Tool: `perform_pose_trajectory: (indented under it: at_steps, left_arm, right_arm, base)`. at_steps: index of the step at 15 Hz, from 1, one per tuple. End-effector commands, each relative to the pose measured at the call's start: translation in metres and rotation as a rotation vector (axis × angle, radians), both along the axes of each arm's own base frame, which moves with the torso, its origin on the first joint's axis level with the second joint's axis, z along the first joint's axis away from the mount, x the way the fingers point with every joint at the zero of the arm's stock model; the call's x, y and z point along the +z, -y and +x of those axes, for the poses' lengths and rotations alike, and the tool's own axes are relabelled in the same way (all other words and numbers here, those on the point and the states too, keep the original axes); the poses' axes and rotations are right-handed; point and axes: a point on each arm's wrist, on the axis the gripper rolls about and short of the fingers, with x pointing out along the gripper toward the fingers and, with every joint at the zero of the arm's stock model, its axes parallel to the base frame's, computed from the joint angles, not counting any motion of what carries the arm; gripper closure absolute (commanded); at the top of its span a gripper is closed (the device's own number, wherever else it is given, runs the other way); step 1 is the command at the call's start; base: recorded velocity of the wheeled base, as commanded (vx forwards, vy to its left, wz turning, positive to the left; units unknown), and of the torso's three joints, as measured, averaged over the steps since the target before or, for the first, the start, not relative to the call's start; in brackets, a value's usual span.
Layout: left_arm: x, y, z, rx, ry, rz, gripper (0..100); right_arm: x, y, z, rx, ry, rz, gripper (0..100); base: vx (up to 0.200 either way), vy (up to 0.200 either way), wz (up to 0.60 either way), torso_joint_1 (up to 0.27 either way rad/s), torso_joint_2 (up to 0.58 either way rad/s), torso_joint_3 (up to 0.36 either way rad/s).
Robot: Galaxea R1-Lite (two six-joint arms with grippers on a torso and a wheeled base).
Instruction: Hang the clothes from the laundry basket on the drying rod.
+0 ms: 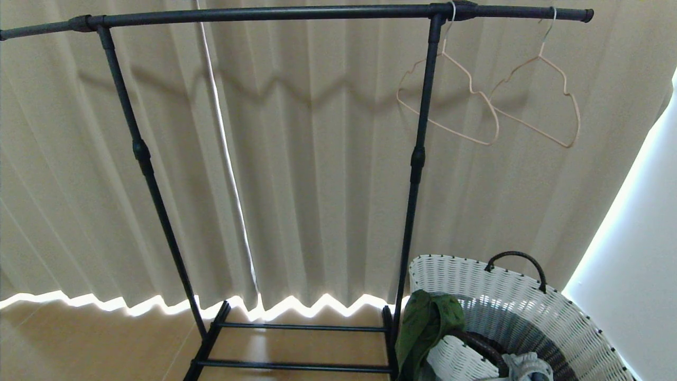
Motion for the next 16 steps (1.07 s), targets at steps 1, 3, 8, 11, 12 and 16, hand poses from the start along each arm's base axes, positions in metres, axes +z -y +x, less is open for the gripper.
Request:
perform_pose_trajectory:
  at_steps: [1,3,8,11,12,16]
  left_arm:
    - [0.000,0.000,0.000,0.001,0.000,-0.001,0]
    - [0.000,0.000,0.000,0.001,0.000,-0.001,0]
    - [0.000,0.000,0.000,0.001,0.000,-0.001,0]
    - [0.000,0.000,0.000,0.003,0.000,-0.001,0]
    - [0.000,0.000,0.000,0.001,0.000,-0.001,0]
    - [0.000,0.000,0.000,0.001,0.000,-0.001,0]
  right_arm:
    - [-0.016,-0.002,0.046,0.012,-0.353,-0.167,0]
    - [-0.029,-0.004,0.073,0.067,-0.433,-0.226,0]
    - [-0.062,-0.016,0.122,0.159,-0.487,-0.271,0]
    - [-0.080,-0.022,0.134,0.187,-0.524,-0.286,0]
    - [-0.084,-0.023,0.138,0.189,-0.536,-0.289,0]
    - [-0.102,-0.023,0.157,0.148,-0.517,-0.322,0]
  base:
    - [0.000,0.000,0.00,0.000,0.00,0.000]
    - [0.000,0.000,0.00,0.000,0.00,0.000]
    - [0.000,0.000,0.00,0.000,0.00,0.000]
    - [0.000,0.000,0.00,0.000,0.00,0.000]
    - [0.000,0.000,0.00,0.000,0.00,0.000]
    - [0.000,0.000,0.00,0.000,0.00,0.000]
